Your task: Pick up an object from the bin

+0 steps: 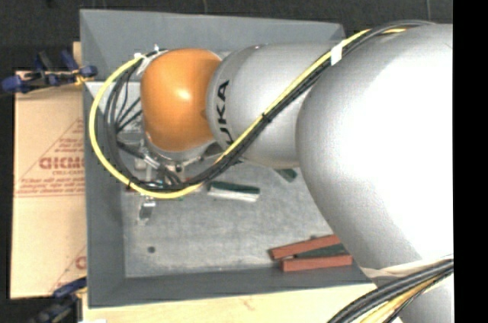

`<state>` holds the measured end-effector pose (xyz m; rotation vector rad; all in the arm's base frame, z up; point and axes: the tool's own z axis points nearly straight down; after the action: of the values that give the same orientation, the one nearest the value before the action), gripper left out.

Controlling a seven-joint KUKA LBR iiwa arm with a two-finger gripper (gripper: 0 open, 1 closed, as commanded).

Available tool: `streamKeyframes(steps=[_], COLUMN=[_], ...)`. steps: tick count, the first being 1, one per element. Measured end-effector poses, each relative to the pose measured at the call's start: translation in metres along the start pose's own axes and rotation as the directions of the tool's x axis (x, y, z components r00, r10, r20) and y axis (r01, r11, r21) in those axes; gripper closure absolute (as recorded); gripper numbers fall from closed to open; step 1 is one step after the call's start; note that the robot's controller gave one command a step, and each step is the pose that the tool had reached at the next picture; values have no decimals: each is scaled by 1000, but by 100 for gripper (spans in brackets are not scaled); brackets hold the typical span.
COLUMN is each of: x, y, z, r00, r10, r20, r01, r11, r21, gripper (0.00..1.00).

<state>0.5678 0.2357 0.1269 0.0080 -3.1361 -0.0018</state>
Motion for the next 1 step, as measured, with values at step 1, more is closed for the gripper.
streamKeyframes(steps=[1], x=[-2], y=[-1], z=[-5], r00=[1000], r10=[4], r20=[8], r01=[-4], r11=[1000], r21=[-2], gripper=[0])
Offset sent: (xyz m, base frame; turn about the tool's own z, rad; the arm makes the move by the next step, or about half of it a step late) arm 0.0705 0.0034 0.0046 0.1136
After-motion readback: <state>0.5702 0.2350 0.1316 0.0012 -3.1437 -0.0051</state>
